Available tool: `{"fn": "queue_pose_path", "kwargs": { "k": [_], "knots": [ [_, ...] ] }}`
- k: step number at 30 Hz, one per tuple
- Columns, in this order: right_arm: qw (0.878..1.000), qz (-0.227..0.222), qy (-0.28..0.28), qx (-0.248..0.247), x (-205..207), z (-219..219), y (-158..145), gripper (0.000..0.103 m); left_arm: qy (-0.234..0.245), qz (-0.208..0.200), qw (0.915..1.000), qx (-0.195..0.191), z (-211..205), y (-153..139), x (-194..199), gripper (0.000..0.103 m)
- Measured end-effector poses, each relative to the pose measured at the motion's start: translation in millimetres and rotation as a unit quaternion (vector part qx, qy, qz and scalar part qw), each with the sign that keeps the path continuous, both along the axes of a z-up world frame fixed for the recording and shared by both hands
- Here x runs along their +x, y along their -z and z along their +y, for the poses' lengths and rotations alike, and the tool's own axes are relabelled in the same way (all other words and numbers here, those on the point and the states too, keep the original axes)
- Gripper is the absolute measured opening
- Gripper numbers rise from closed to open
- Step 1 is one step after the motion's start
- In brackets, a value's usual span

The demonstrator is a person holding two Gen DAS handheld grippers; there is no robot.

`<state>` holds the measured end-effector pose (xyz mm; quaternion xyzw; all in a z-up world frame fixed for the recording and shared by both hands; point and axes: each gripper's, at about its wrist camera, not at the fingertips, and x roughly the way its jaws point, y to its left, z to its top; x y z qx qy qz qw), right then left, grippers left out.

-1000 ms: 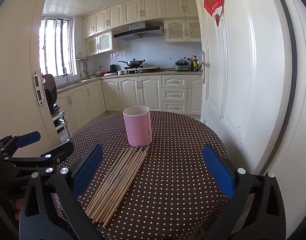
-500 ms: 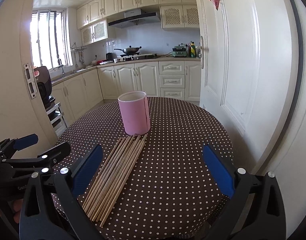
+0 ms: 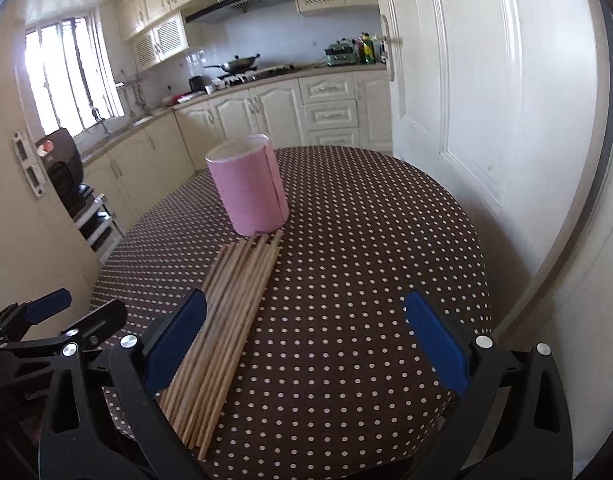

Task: Organize utensils
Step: 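Move both tools forward and down toward the row of wooden chopsticks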

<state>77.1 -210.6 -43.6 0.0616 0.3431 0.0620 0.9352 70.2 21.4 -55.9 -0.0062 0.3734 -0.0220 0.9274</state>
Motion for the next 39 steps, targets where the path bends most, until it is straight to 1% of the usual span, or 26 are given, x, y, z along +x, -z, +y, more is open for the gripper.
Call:
{"fn": "queue_pose_path", "kwargs": {
  "k": [3,18,29,39],
  "knots": [
    [1.0,0.024,0.0,-0.009,9.2,3.7,8.0,0.096,0.004,0.008,1.0,0.003,-0.4,5.9,5.3,0.097],
    [0.995,0.093,-0.011,-0.028,36.2,21.0,36.9,0.096,-0.002,0.074,0.9972,-0.011,15.6,33.9,35.7,0.097],
    [0.991,0.123,-0.003,-0.049,51.5,27.7,52.0,0.096,-0.008,0.111,0.9935,-0.024,21.0,55.8,62.3,0.097],
    [0.989,0.135,0.005,-0.064,64.1,30.3,58.2,0.096,-0.008,0.125,0.9917,-0.026,24.3,66.5,78.0,0.097]
  ]
}}
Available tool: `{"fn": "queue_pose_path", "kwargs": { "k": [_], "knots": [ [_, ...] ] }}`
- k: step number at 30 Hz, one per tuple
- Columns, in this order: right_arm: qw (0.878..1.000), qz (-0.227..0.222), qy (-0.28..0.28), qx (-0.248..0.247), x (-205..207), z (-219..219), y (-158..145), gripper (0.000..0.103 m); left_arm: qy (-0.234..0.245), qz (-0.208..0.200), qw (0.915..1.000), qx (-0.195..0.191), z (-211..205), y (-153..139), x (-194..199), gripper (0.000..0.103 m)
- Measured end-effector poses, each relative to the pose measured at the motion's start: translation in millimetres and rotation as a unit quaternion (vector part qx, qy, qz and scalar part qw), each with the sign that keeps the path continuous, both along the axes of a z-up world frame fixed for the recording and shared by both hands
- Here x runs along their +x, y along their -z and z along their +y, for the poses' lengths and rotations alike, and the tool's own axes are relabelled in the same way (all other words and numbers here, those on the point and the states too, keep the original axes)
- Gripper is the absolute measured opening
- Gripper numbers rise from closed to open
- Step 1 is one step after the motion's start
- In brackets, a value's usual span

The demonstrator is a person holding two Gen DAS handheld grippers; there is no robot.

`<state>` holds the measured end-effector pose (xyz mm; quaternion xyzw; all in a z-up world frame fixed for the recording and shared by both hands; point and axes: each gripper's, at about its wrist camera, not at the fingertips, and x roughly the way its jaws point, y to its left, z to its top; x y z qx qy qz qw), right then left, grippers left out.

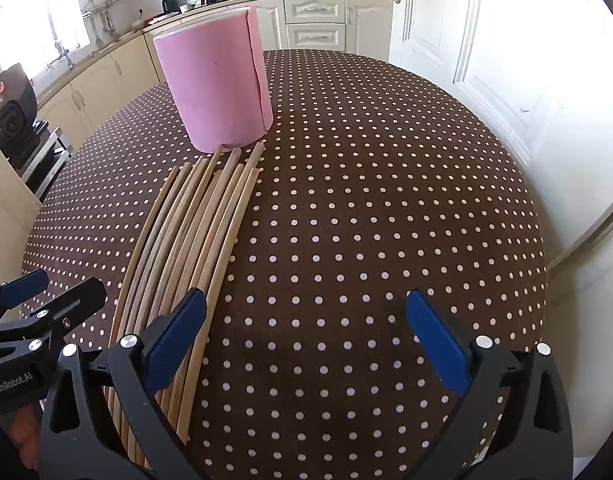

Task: Organize utensils
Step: 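Move both tools forward and down toward the row of wooden chopsticks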

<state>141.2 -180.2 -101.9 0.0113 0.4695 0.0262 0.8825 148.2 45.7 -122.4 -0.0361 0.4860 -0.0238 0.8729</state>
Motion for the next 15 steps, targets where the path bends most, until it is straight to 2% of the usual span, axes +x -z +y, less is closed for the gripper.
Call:
{"fn": "queue_pose_path", "kwargs": {
  "k": [9,15],
  "knots": [
    [1.0,-0.005,0.013,-0.011,4.5,0.2,1.0,0.096,-0.001,0.006,1.0,-0.005,4.8,3.4,11.7,0.097],
    [0.999,-0.008,0.023,-0.024,21.8,10.2,-0.5,0.096,-0.001,0.007,0.9999,-0.012,6.7,4.9,14.8,0.097]
  ]
}}
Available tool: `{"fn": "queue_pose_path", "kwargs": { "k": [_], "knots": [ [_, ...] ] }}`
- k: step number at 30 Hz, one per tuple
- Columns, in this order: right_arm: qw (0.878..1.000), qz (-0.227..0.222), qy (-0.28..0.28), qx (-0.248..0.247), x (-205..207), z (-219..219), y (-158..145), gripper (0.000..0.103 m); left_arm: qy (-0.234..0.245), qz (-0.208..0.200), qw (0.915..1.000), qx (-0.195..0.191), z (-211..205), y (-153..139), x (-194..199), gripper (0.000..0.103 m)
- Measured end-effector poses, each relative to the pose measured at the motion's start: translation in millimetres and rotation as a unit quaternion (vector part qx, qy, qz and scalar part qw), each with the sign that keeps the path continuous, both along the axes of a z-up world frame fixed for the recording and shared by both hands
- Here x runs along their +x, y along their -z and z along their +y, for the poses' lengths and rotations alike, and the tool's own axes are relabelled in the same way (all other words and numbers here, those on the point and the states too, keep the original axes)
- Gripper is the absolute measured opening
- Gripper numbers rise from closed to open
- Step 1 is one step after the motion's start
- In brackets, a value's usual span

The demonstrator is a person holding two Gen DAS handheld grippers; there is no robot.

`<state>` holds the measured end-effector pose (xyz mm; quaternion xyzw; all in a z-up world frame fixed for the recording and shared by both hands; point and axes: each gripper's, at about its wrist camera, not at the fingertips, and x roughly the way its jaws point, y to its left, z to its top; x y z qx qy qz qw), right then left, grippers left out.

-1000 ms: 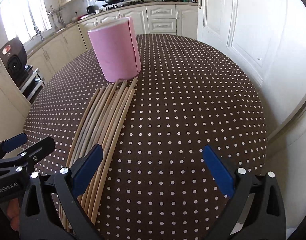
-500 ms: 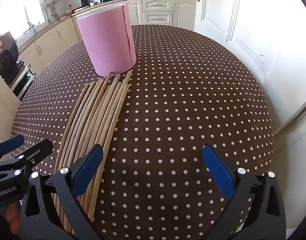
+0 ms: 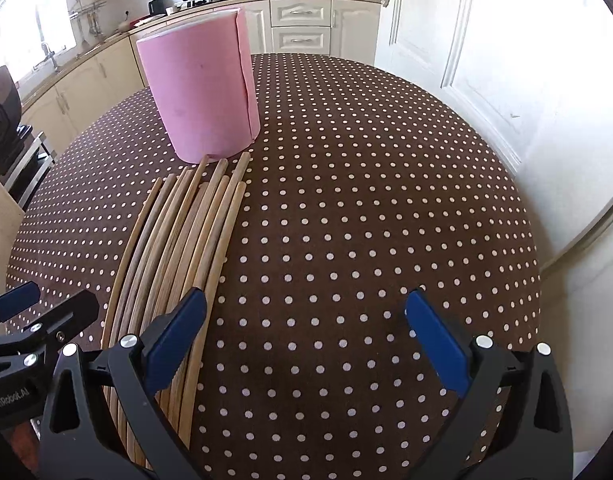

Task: Organize utensils
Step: 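Move both tools forward and down toward the row of wooden chopsticks, then close the right gripper on one wooden chopstick and lift it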

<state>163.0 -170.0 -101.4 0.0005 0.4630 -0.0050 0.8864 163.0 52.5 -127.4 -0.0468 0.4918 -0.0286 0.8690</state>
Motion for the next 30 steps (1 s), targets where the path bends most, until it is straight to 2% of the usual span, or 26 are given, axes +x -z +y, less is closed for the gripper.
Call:
{"fn": "queue_pose_path", "kwargs": {
  "k": [16,18,30],
  "knots": [
    [1.0,-0.001,0.0,-0.024,34.9,22.2,5.8,0.094,-0.007,0.003,1.0,-0.002,0.8,1.3,6.0,0.097],
    [1.0,-0.003,-0.007,-0.022,36.6,22.8,6.0,0.091,-0.007,0.003,1.0,-0.002,0.7,1.0,8.2,0.097],
    [0.998,-0.017,-0.061,-0.012,22.1,25.8,9.5,0.051,0.001,0.006,0.9999,-0.009,-4.0,2.8,21.0,0.097]
  ]
}}
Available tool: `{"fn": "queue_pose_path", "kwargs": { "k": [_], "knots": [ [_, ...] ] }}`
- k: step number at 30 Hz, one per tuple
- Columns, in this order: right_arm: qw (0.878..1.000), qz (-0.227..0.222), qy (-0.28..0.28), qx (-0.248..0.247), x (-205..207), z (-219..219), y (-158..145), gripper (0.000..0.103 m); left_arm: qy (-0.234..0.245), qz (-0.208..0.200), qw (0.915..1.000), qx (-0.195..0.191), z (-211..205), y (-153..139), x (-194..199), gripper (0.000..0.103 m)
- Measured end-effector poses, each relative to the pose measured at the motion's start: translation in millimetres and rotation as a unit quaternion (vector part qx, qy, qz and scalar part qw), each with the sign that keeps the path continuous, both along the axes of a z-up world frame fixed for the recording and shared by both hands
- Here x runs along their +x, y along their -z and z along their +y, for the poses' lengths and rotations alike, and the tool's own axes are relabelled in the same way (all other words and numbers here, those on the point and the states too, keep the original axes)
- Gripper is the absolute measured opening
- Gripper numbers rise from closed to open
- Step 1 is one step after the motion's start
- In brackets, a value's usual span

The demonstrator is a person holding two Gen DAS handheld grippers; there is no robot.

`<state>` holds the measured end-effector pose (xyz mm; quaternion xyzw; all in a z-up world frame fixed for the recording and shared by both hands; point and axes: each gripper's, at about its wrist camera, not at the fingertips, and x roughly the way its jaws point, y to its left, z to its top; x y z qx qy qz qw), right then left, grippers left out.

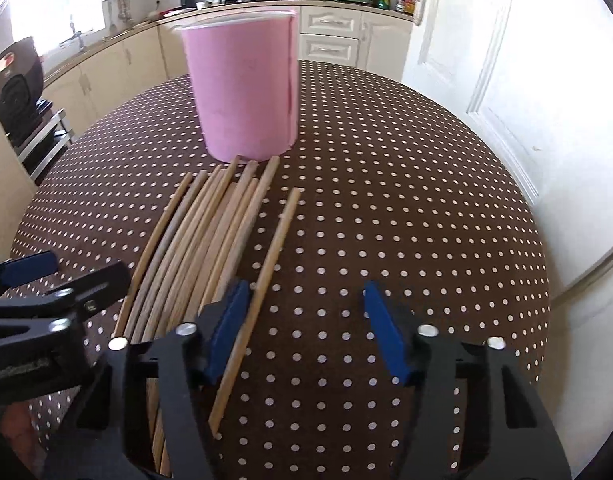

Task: Organize utensils
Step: 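Close the right gripper on one wooden chopstick and lift it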

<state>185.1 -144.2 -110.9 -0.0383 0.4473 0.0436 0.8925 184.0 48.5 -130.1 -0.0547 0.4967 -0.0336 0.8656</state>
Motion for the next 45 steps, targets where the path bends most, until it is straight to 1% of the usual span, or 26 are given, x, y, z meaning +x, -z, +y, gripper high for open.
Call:
{"fn": "queue_pose_path", "kwargs": {
  "k": [7,11,15,16,18,20,23,24,25,27,30,33,37,39,41,42,45],
  "knots": [
    [1.0,-0.004,-0.016,0.013,-18.6,-11.4,5.0,0.024,-0.006,-0.003,0.9999,0.013,-11.5,2.0,7.8,0.097],
    [1.0,-0.006,-0.021,0.018,-21.3,-16.2,2.9,0.018,-0.015,-0.006,0.9994,0.032,-18.2,6.1,14.4,0.097],
    [0.999,-0.006,-0.029,0.017,-21.2,-18.1,2.0,0.018,-0.028,-0.009,0.9991,0.031,-20.2,7.4,21.4,0.095],
    [0.999,-0.006,-0.029,0.017,-21.3,-18.8,1.9,0.018,-0.032,-0.009,0.9989,0.031,-20.5,7.9,24.2,0.092],
    [0.999,-0.006,-0.028,0.022,-21.3,-20.1,1.1,0.018,-0.035,-0.013,0.9988,0.031,-18.7,7.1,26.2,0.089],
    [0.999,-0.005,-0.028,0.025,-20.3,-20.1,0.0,0.018,-0.031,-0.013,0.9989,0.031,-18.1,6.9,28.2,0.086],
    [0.999,-0.006,-0.03,0.025,-22.2,-21.6,-0.2,0.018,-0.022,-0.016,0.9991,0.033,-18.6,5.3,25.7,0.079],
    [0.999,-0.006,-0.031,0.025,-22.2,-21.9,-0.4,0.018,-0.015,-0.021,0.9991,0.033,-20.7,4.1,24.7,0.071],
    [0.999,-0.007,-0.031,0.024,-22.3,-22.0,-0.7,0.018,-0.008,-0.025,0.9992,0.03,-22.8,2.6,22.5,0.06],
    [0.999,-0.008,-0.033,0.021,-22.3,-21.5,-0.6,0.018,-0.001,-0.03,0.9993,0.024,-28.4,1.8,19.1,0.052],
    [0.999,-0.007,-0.027,0.024,-21.4,-20.8,-1.3,0.02,0.009,-0.023,0.999,0.036,-32.7,3.2,14.4,0.051],
    [0.999,-0.007,-0.028,0.021,-21.4,-17.0,-1.6,0.025,0.017,-0.02,0.9988,0.042,-34.4,2.2,8.2,0.052],
    [0.999,-0.012,-0.031,0.007,-22.1,-13.2,-0.9,0.025,0.015,-0.022,0.9988,0.042,-36.2,2.8,2.2,0.051],
    [0.999,-0.013,-0.032,0.005,-22.8,-12.9,-0.7,0.025,0.017,-0.023,0.9982,0.052,-41.2,2.9,-0.8,0.051],
    [0.999,-0.013,-0.035,0.0,-23.9,-12.0,-0.6,0.025,0.024,-0.026,0.9969,0.07,-45.7,1.9,-2.7,0.043],
    [0.999,-0.014,-0.037,-0.002,-24.9,-11.0,-0.6,0.025,0.031,-0.025,0.9966,0.073,-49.5,1.1,-5.0,0.034],
    [0.998,-0.018,-0.059,-0.008,-28.1,-11.3,-0.2,0.024,0.046,-0.019,0.9962,0.071,-50.9,-0.7,-14.0,0.022]
  ]
}}
